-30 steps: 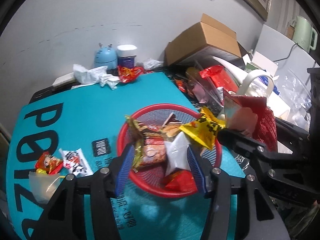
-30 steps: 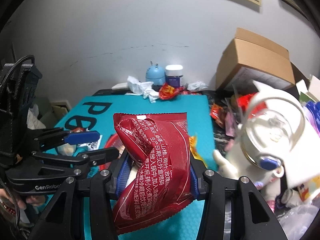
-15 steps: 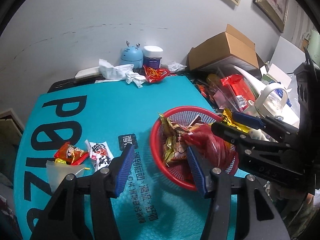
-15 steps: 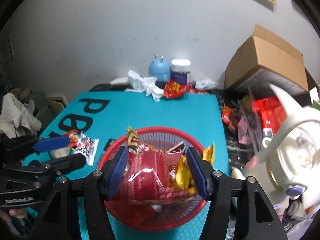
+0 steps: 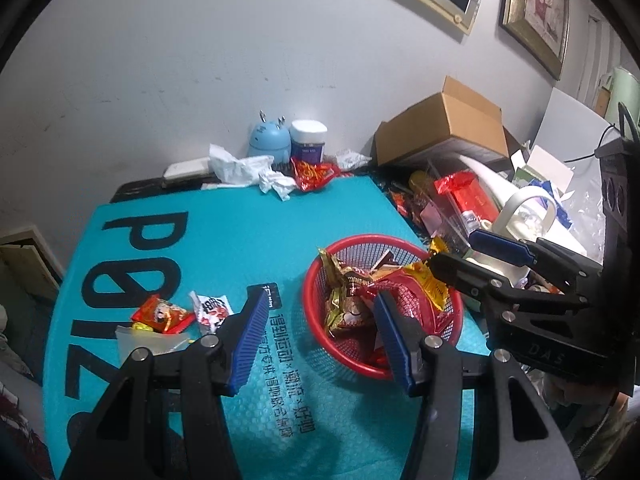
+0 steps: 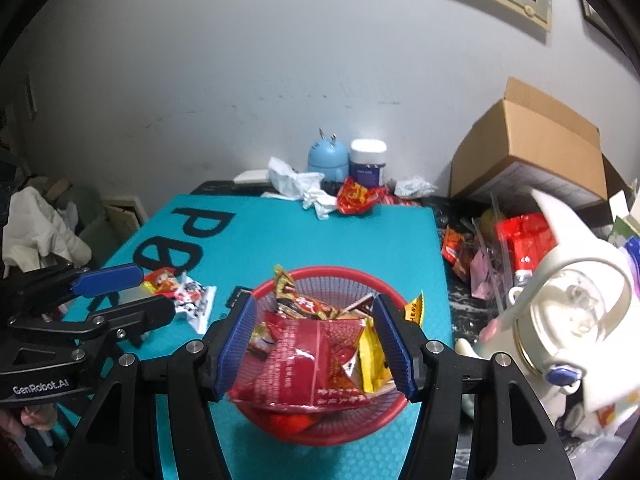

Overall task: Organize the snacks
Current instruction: 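Move both open tools toward the clear cracker bag and candies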

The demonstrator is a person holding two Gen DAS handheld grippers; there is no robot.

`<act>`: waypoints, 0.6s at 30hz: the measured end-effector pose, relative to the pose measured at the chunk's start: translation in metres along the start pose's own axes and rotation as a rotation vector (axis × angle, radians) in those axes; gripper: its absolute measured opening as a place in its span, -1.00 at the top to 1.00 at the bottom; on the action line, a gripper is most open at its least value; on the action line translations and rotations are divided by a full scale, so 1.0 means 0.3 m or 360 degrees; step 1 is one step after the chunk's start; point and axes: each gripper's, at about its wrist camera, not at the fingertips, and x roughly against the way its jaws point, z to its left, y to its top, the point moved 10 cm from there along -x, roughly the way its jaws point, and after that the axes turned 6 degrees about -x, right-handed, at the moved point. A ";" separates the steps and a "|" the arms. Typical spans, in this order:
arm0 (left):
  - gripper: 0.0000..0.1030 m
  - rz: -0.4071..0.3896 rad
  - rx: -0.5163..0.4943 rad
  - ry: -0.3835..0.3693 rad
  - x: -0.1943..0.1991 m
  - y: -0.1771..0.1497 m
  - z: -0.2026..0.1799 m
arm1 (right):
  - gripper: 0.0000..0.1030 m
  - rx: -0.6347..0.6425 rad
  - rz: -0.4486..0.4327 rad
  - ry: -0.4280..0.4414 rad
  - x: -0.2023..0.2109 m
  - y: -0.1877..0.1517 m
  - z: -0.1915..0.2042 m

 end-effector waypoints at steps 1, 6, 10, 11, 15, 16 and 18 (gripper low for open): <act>-0.05 -0.0013 0.0002 0.0008 0.020 0.002 0.003 | -0.18 0.0013 -0.0013 0.0008 0.017 0.004 0.014; -0.05 -0.0075 0.0023 0.0043 0.103 0.004 0.017 | -0.18 0.0083 -0.0050 0.0051 0.081 0.009 0.083; -0.05 -0.0133 0.0033 0.0093 0.186 -0.002 0.029 | -0.18 0.0125 -0.0077 0.0107 0.133 0.005 0.144; -0.05 -0.0143 0.0035 0.0102 0.202 -0.004 0.032 | -0.18 0.0134 -0.0083 0.0121 0.143 0.004 0.159; -0.05 -0.0175 0.0070 0.0126 0.265 -0.021 0.055 | -0.22 0.0178 -0.0101 0.0173 0.178 -0.007 0.223; -0.05 -0.0179 0.0086 0.0146 0.282 -0.030 0.066 | -0.23 0.0190 -0.0102 0.0187 0.182 -0.012 0.238; -0.05 -0.0185 0.0103 0.0175 0.306 -0.044 0.081 | -0.23 0.0218 -0.0099 0.0226 0.190 -0.024 0.277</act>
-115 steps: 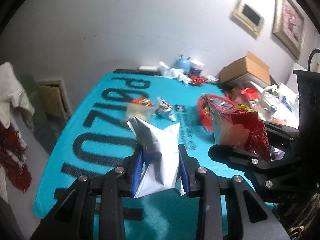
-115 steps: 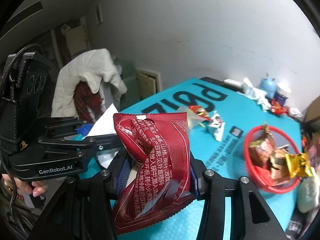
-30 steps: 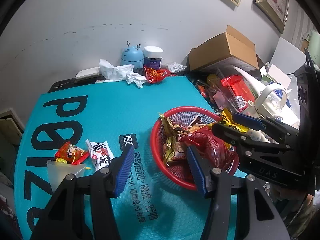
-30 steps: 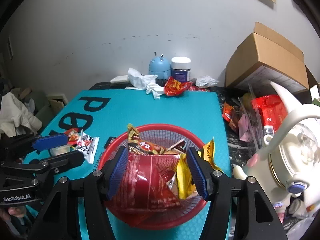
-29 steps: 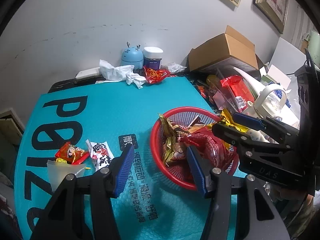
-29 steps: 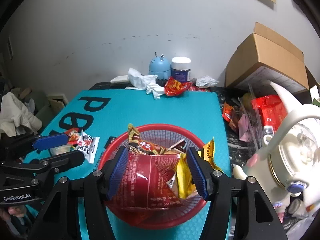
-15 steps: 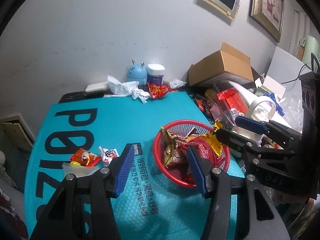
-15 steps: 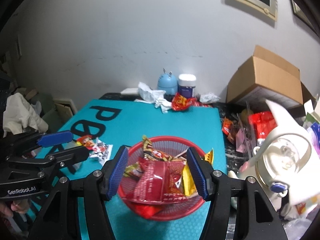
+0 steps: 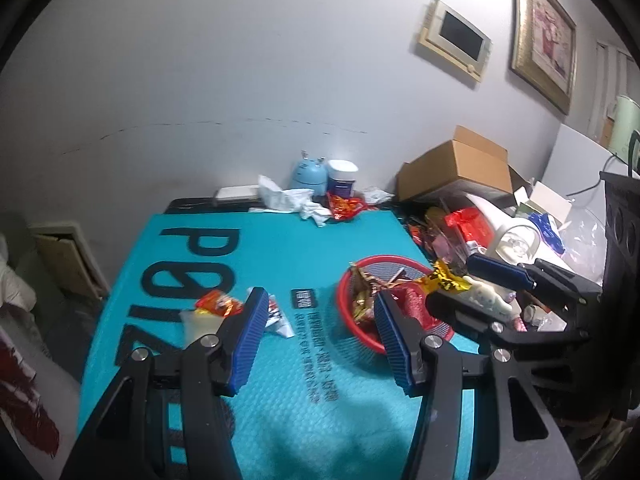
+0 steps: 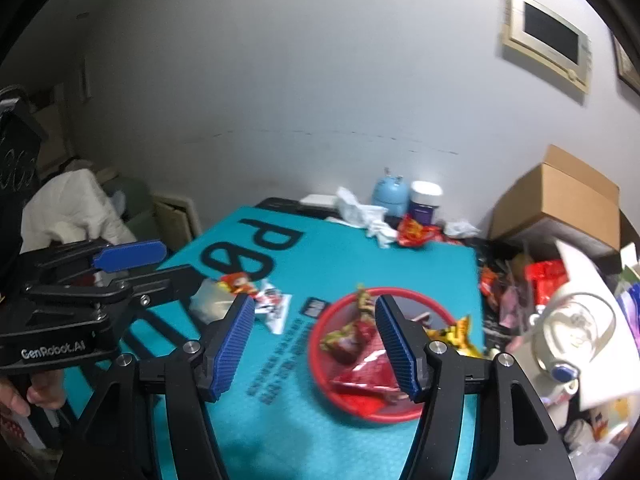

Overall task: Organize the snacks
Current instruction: 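Move both open tools toward the clear cracker bag and candies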

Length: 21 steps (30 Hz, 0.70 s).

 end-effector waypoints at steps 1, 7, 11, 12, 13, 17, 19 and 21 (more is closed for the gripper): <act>-0.05 -0.0003 0.0009 0.0020 0.014 -0.006 0.013 | -0.23 0.0016 0.0001 0.0023 0.000 -0.003 0.023; -0.05 -0.0005 0.0074 0.0141 0.093 -0.048 0.104 | -0.23 0.0071 0.0017 0.0157 -0.018 -0.020 0.144; -0.05 0.0007 0.0109 0.0219 0.123 -0.075 0.169 | -0.23 0.0102 0.0050 0.0239 -0.054 -0.033 0.215; -0.05 0.0016 0.0118 0.0235 0.127 -0.084 0.186 | -0.23 0.0108 0.0060 0.0257 -0.065 -0.038 0.230; -0.05 0.0030 0.0132 0.0254 0.128 -0.095 0.208 | -0.23 0.0115 0.0072 0.0275 -0.080 -0.041 0.246; -0.05 0.0066 0.0178 0.0300 0.115 -0.121 0.278 | -0.23 0.0144 0.0127 0.0334 -0.147 -0.056 0.299; -0.05 0.0082 0.0192 0.0317 0.103 -0.131 0.307 | -0.23 0.0154 0.0154 0.0348 -0.187 -0.062 0.315; -0.05 0.0103 0.0208 0.0327 0.084 -0.143 0.334 | -0.23 0.0158 0.0173 0.0350 -0.217 -0.068 0.321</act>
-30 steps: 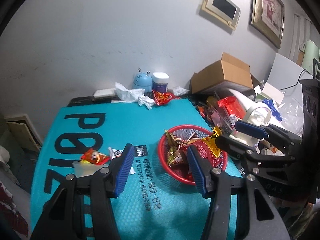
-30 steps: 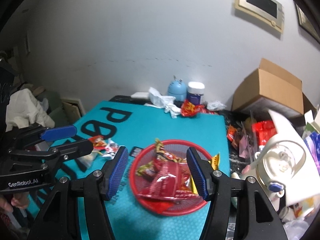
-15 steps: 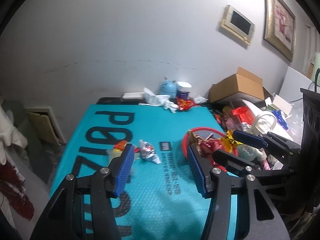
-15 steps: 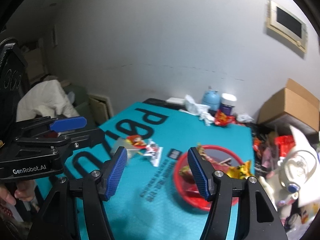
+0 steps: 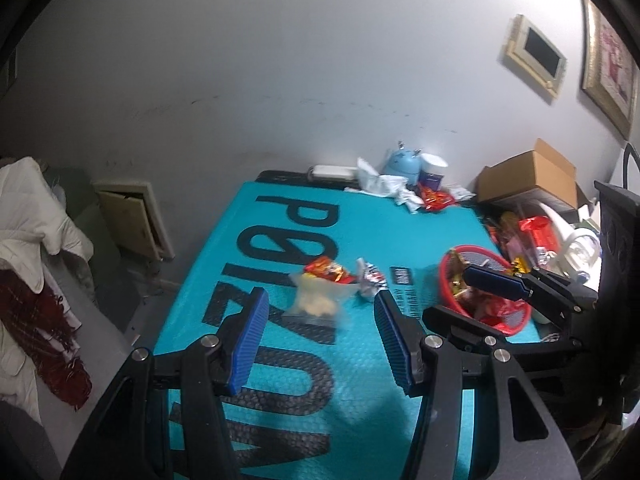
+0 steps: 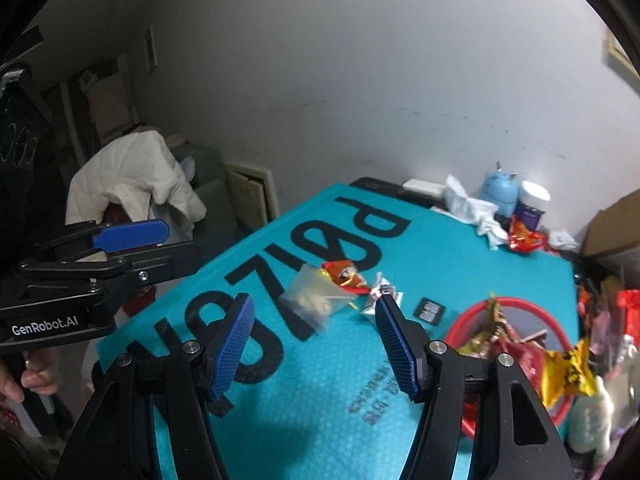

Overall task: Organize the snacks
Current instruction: 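Move both open tools toward the clear cracker bag and candies, then grasp the clear cracker bag with the left tool while the right tool reaches the white candy packet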

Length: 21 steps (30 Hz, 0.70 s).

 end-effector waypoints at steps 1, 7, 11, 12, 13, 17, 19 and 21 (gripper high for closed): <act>-0.05 0.0013 0.0007 0.0000 -0.016 -0.002 0.009 | -0.23 0.0000 0.0010 0.0001 -0.017 0.000 -0.001; -0.05 0.0087 0.0028 -0.0052 -0.129 -0.026 0.041 | -0.23 -0.0026 0.0080 -0.0018 -0.128 -0.008 -0.037; -0.05 0.0121 0.0056 -0.0126 -0.199 -0.043 0.040 | -0.23 -0.0046 0.0125 -0.0048 -0.184 -0.022 -0.067; -0.05 0.0139 0.0064 -0.0146 -0.221 -0.050 0.037 | -0.23 -0.0050 0.0137 -0.0052 -0.197 -0.029 -0.075; -0.05 0.0166 0.0071 -0.0171 -0.251 -0.059 0.031 | -0.23 -0.0055 0.0153 -0.0056 -0.210 -0.037 -0.085; -0.05 0.0236 0.0075 -0.0228 -0.336 -0.083 0.015 | -0.23 -0.0069 0.0195 -0.0082 -0.256 -0.059 -0.125; -0.05 0.0260 0.0076 -0.0250 -0.370 -0.091 0.007 | -0.23 -0.0074 0.0203 -0.0097 -0.270 -0.067 -0.141; -0.05 0.0294 0.0072 -0.0274 -0.414 -0.099 -0.002 | -0.23 -0.0080 0.0211 -0.0109 -0.287 -0.073 -0.159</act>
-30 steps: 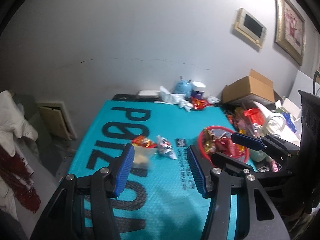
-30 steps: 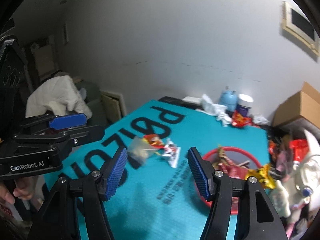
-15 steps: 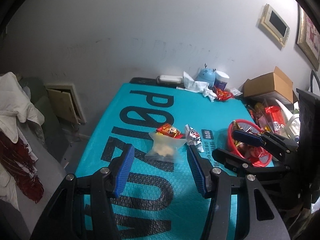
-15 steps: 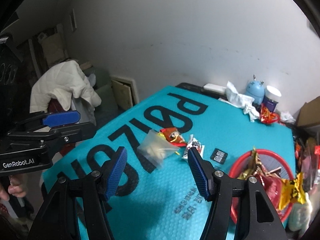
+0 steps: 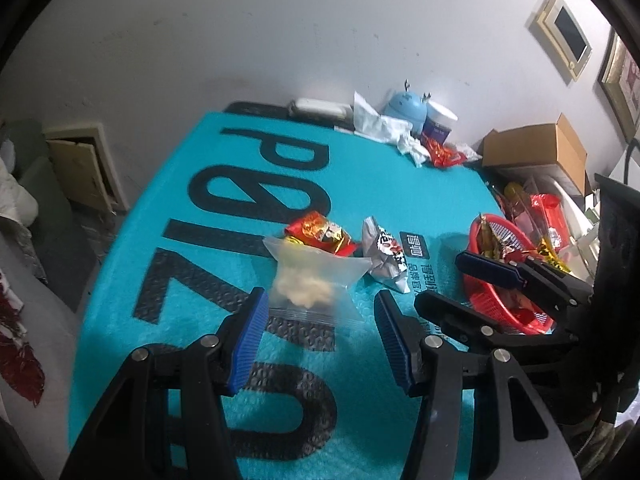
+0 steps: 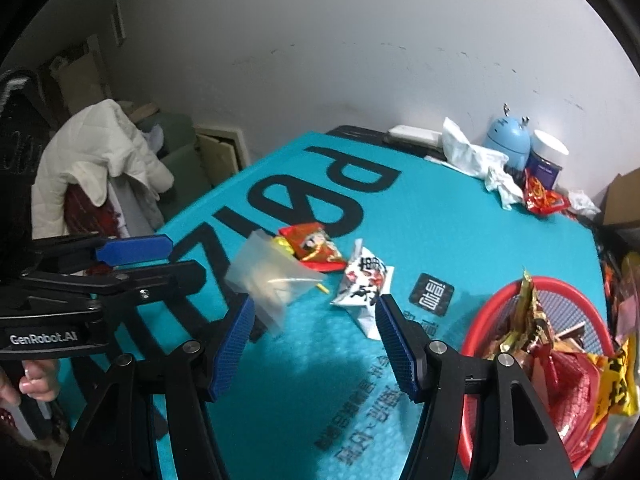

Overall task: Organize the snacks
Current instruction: 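Grasp the clear cracker bag with the left tool while the right tool reaches the white candy packet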

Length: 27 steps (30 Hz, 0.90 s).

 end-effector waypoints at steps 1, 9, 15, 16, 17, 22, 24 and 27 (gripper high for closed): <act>-0.05 0.0011 -0.0002 -0.0010 -0.018 0.001 -0.001 | -0.23 -0.0003 0.0004 -0.0004 -0.007 -0.002 -0.006; -0.05 0.0063 -0.0068 -0.0027 -0.123 0.020 -0.005 | -0.23 -0.0020 0.0020 -0.0024 -0.052 -0.008 -0.052; -0.08 0.0093 -0.0139 0.0004 -0.181 0.021 -0.019 | -0.23 -0.0042 0.0027 -0.0012 -0.056 -0.015 -0.066; -0.22 0.0091 -0.0148 0.0005 -0.186 0.024 -0.022 | -0.23 -0.0044 0.0027 -0.0013 -0.057 -0.016 -0.069; -0.33 0.0088 -0.0153 0.0003 -0.191 0.025 -0.025 | -0.23 -0.0046 0.0030 -0.0015 -0.060 -0.018 -0.071; -0.39 0.0195 -0.0110 0.0006 -0.256 -0.005 -0.002 | -0.22 -0.0059 0.0047 -0.0022 -0.073 -0.031 -0.085; -0.39 0.0247 -0.0065 -0.0016 -0.288 -0.027 0.008 | -0.22 -0.0056 0.0052 -0.0031 -0.078 -0.032 -0.089; -0.39 0.0201 -0.0039 -0.0033 -0.283 -0.027 0.015 | -0.22 -0.0048 0.0060 -0.0046 -0.088 -0.032 -0.095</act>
